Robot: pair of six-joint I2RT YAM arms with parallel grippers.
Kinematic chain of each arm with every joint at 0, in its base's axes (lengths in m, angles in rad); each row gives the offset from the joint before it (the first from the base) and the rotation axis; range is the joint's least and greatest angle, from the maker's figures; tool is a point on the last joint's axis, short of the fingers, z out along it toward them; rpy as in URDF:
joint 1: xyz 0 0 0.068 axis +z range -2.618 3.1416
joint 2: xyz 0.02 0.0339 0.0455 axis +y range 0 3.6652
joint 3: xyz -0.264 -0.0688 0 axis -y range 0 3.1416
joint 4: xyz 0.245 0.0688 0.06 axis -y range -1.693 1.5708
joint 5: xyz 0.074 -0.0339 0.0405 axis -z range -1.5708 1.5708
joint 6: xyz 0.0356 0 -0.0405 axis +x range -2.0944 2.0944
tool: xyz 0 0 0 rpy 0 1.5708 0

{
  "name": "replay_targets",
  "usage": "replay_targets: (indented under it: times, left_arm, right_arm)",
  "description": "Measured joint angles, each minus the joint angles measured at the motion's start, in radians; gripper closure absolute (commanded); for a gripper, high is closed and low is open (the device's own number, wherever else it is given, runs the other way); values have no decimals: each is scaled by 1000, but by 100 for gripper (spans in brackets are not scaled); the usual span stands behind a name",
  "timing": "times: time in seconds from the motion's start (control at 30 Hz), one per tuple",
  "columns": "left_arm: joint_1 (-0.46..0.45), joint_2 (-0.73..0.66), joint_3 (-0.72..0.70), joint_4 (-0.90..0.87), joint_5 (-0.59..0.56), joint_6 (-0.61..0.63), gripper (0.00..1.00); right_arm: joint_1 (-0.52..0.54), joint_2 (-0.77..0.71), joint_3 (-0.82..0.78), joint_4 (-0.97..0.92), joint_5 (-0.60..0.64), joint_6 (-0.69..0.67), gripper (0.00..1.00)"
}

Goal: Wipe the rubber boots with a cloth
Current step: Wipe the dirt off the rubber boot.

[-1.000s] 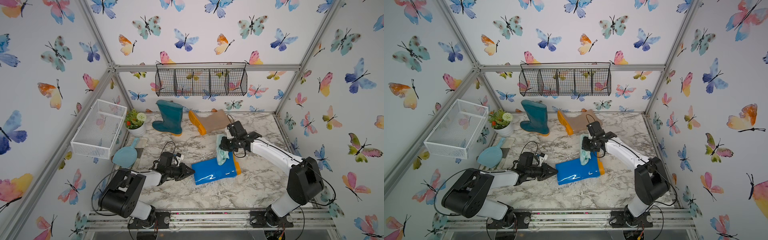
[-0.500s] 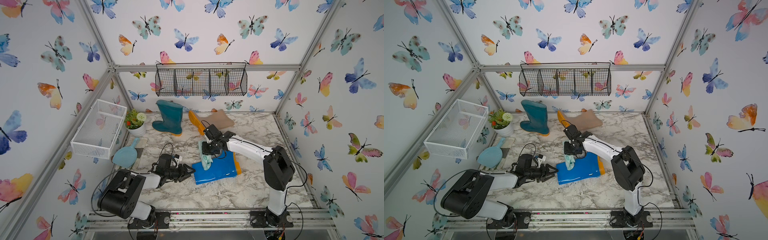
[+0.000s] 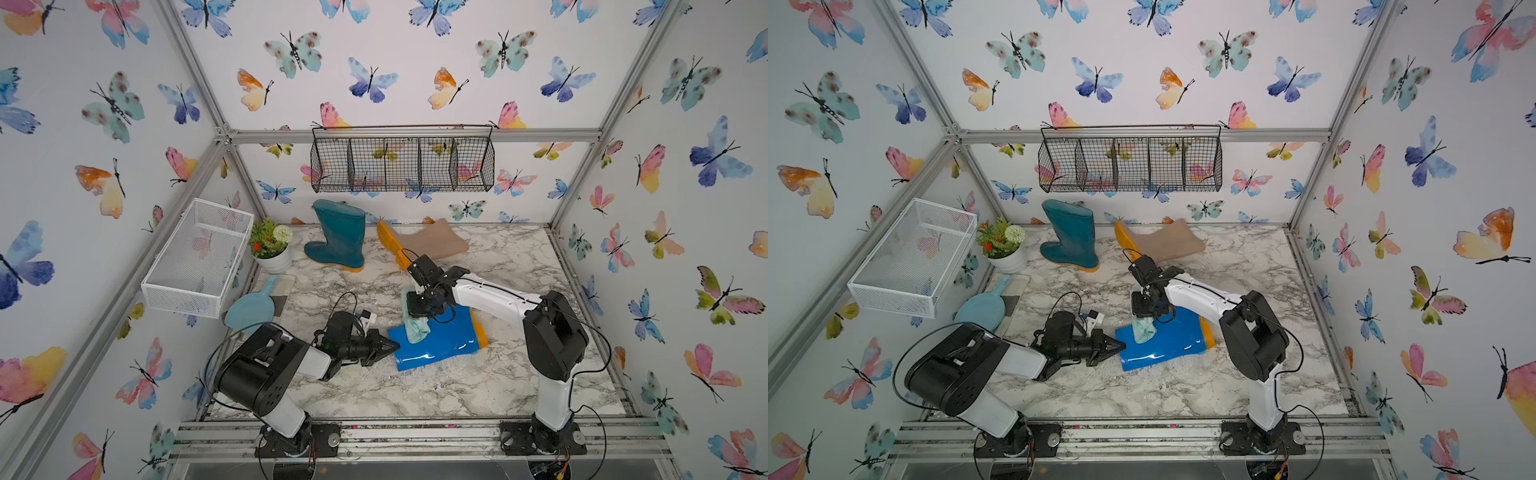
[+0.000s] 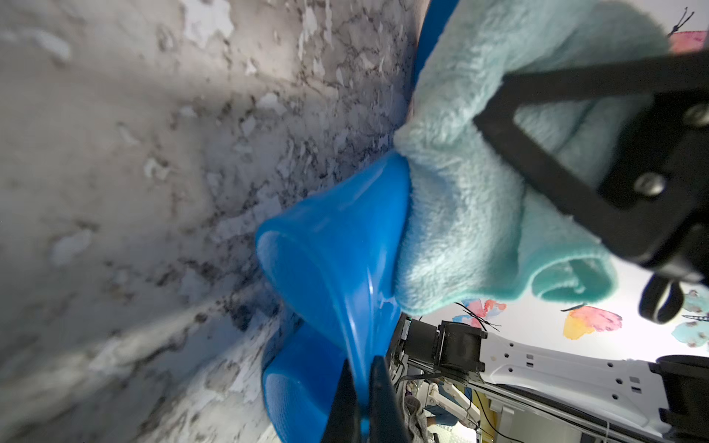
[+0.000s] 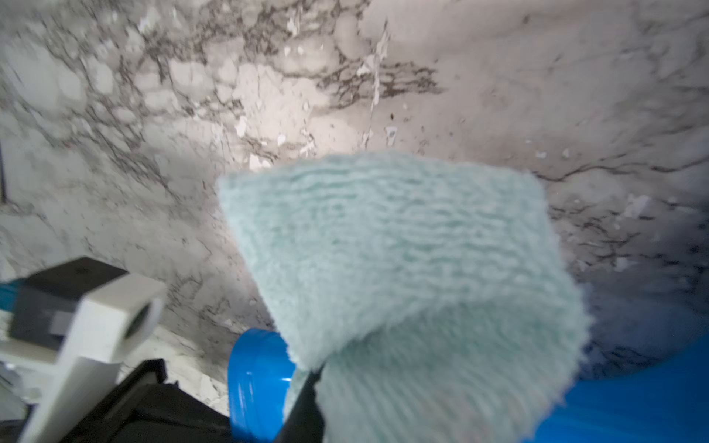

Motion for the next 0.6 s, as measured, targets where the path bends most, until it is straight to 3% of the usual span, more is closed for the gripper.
replay_targets:
  times: [0.13, 0.23, 0.27, 0.6]
  left_arm:
    - [0, -72, 82, -216, -28, 106, 100]
    - [-1, -92, 132, -348, -50, 171, 100]
    - [-1, -92, 137, -377, -54, 182, 100]
    - [-3, -117, 171, -563, -118, 304, 100]
  right_arm:
    - [62, 32, -13, 25, -31, -14, 66]
    - [105, 80, -11, 38, -40, -25, 95]
    - [110, 92, -11, 42, -44, -27, 97]
    - [36, 29, -116, 72, -39, -34, 98]
